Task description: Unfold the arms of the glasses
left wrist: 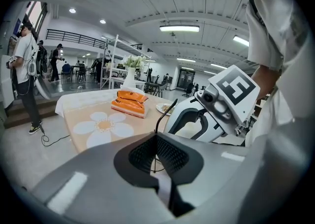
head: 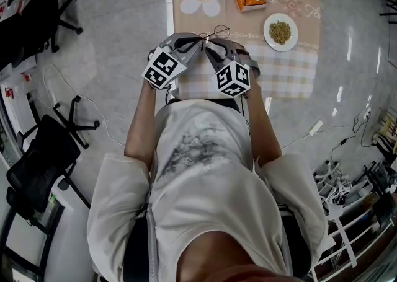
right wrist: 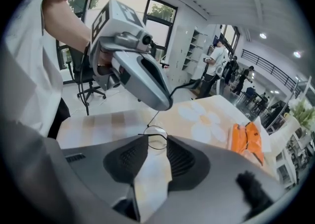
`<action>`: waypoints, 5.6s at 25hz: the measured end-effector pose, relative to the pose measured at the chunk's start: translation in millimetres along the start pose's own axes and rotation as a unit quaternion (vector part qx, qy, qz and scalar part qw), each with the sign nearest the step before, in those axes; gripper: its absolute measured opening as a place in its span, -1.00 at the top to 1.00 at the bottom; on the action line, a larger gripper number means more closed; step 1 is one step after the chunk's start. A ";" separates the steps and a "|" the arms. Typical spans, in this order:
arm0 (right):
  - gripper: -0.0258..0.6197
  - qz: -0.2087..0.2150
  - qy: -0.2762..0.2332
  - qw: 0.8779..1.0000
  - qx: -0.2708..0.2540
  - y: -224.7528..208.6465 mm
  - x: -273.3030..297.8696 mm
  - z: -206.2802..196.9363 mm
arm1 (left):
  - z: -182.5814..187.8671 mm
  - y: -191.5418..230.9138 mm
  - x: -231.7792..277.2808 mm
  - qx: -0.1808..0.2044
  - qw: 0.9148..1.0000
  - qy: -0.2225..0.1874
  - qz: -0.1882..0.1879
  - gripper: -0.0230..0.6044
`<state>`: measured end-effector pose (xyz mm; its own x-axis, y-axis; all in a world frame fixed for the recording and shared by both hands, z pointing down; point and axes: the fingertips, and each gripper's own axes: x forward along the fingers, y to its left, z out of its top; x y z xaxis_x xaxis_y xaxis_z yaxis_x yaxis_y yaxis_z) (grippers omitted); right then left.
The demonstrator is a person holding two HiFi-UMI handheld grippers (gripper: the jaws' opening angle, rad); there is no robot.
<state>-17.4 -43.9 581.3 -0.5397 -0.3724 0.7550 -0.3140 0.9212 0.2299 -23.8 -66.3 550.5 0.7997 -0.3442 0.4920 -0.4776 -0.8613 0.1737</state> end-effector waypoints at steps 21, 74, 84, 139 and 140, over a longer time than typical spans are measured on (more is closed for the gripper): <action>0.49 0.016 0.009 0.999 -0.033 25.8 10.9 2.2 | 2.0 -6.0 1.3 0.004 1.000 0.002 -0.013 0.91; 0.86 -0.128 -0.034 0.990 0.040 -35.5 -62.9 20.8 | -7.6 -14.4 1.4 0.012 1.000 0.010 -0.016 0.91; 0.86 -0.159 -0.034 0.985 0.058 -52.7 -77.0 17.9 | -13.8 -16.9 -1.0 0.010 1.000 0.017 -0.017 0.91; 0.86 -0.230 -0.004 0.960 0.161 -99.5 -100.9 -26.8 | -9.0 -37.0 -2.5 0.022 0.999 0.006 -0.041 0.91; 0.86 -0.231 -0.004 0.959 0.162 -100.1 -100.8 -27.1 | -9.1 -37.3 -2.6 0.022 0.999 0.005 -0.041 0.91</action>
<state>89.6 -95.5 498.7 -0.2907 -0.7343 0.6134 -0.7463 0.5752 0.3349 -11.4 -29.9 550.6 0.8311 -0.2684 0.4870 -0.3942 -0.9021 0.1755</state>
